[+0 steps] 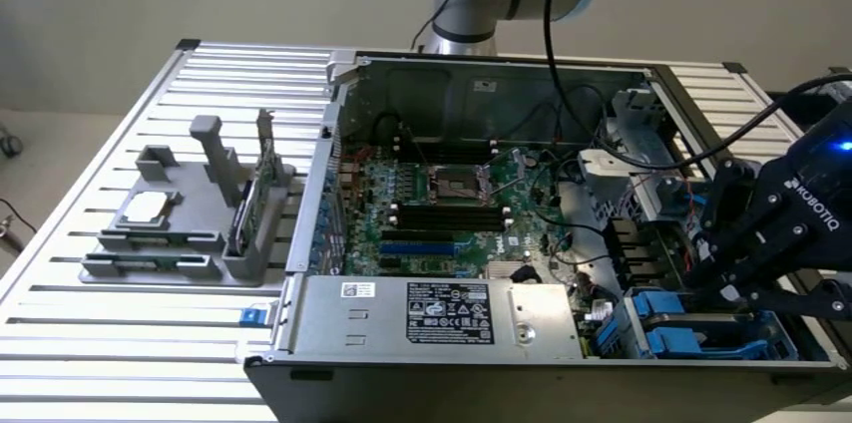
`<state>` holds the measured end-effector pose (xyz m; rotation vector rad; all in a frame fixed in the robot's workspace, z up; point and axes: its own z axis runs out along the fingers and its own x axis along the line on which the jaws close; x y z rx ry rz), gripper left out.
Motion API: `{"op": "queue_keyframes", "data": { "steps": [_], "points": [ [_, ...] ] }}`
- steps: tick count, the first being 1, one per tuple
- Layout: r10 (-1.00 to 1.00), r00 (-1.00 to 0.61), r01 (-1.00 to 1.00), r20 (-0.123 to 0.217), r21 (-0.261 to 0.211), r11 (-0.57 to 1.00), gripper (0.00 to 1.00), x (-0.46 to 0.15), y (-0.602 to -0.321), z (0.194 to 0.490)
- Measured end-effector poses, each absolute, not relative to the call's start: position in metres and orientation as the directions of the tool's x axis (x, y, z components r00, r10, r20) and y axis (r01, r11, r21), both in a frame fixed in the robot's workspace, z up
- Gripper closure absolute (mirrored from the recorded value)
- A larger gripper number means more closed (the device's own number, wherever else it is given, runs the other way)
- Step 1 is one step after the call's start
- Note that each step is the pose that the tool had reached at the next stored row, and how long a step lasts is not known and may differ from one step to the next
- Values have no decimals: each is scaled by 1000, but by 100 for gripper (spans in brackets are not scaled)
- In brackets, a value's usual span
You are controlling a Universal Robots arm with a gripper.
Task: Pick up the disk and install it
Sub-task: 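Insert the second disk wire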
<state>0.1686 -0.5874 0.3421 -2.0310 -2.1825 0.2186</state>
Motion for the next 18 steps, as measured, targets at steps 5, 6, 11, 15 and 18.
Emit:
{"op": "queue_keyframes", "data": {
  "steps": [5,6,11,15,18],
  "points": [
    [996,-88,975,11,-205,88,76,160,-587,352],
    [996,-91,975,11,-204,91,76,158,-587,356],
    [995,-95,974,11,-204,96,76,158,-587,363],
    [995,-98,974,11,-204,98,76,157,-587,363],
    [995,-100,974,11,-204,100,76,157,-587,363]
  ]
}}
